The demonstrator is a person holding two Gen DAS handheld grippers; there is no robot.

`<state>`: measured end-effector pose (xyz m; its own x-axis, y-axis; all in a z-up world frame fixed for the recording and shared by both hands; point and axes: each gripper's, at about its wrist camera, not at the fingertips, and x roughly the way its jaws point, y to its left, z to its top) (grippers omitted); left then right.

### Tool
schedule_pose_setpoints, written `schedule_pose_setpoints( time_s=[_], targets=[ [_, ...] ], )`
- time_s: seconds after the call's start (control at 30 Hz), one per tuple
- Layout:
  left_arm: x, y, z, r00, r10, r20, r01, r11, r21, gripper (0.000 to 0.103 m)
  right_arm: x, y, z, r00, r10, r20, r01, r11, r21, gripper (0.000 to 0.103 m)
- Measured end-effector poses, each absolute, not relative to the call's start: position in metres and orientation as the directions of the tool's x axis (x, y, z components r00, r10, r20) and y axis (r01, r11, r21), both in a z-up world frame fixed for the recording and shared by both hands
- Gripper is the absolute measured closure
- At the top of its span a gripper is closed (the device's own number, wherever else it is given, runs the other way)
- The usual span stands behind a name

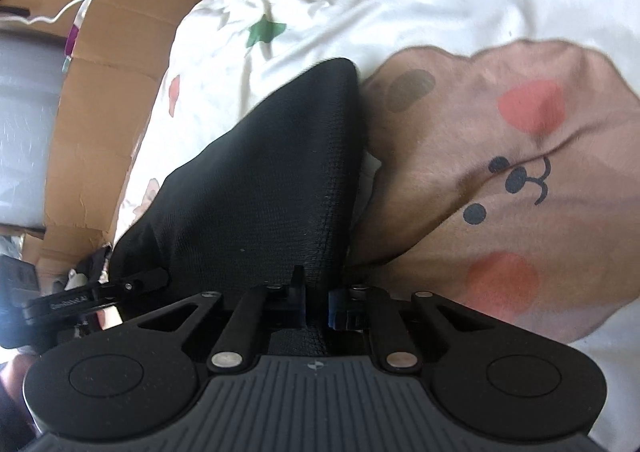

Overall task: Fold clothes
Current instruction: 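Lift the black pants bundle off the sheet with both tools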

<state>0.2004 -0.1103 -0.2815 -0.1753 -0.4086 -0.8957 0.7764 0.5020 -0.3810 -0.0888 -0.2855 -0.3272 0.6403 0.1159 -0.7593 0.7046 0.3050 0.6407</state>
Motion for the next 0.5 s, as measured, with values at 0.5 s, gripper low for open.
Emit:
schedule_pose_setpoints(
  time_s=[0.5],
  targets=[
    [0.156,-0.087,-0.192,-0.013,-0.464,-0.885,0.793,0.535,-0.292,0.073,-0.088,-0.266,-0.25,0.657,0.067,-0.751,0.645,0.466,0.606,0.097]
  ],
)
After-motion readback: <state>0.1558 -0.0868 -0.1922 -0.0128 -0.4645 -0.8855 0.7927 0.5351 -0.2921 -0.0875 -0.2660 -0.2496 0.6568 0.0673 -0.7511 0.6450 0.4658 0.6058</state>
